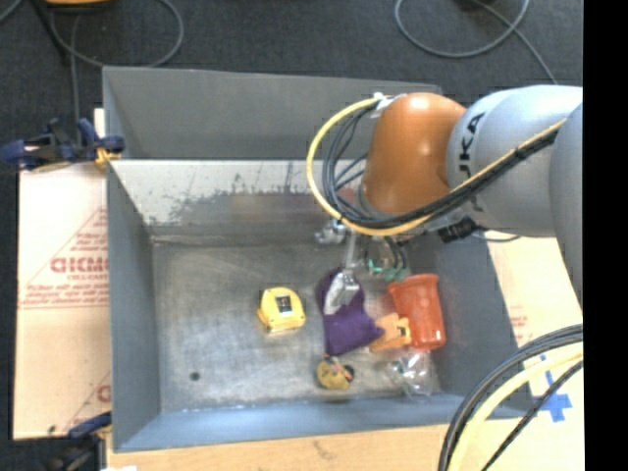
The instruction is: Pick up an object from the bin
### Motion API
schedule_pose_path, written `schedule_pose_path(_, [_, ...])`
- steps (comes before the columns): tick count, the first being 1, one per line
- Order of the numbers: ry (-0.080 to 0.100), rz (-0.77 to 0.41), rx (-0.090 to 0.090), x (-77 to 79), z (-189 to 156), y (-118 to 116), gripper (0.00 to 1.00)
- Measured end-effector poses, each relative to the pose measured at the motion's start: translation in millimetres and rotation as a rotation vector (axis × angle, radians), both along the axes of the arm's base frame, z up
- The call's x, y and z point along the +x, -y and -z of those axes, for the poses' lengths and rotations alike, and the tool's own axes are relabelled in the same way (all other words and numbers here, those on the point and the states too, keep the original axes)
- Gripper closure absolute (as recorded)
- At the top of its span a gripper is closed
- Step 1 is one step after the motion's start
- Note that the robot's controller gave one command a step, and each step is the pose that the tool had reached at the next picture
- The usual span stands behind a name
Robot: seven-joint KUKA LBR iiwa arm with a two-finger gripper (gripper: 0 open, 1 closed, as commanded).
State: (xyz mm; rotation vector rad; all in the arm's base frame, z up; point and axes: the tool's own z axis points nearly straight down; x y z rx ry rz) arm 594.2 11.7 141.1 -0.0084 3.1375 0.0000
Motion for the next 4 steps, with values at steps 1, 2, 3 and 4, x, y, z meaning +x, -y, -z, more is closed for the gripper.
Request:
schedule_pose_path(1, [0.007, -0.044, -0.002, 2.0, 41, -12, 0.0])
schedule_pose_path(2, [0.0, -0.063, -0.001, 1.1, 61, -17, 0.0])
schedule_pose_path(3, [0.002, -0.061, 0.0, 0.9, 52, -16, 0.0])
schedule_pose_path(4, [0.0, -0.202, -0.003, -7.2, 62, -45, 0.0])
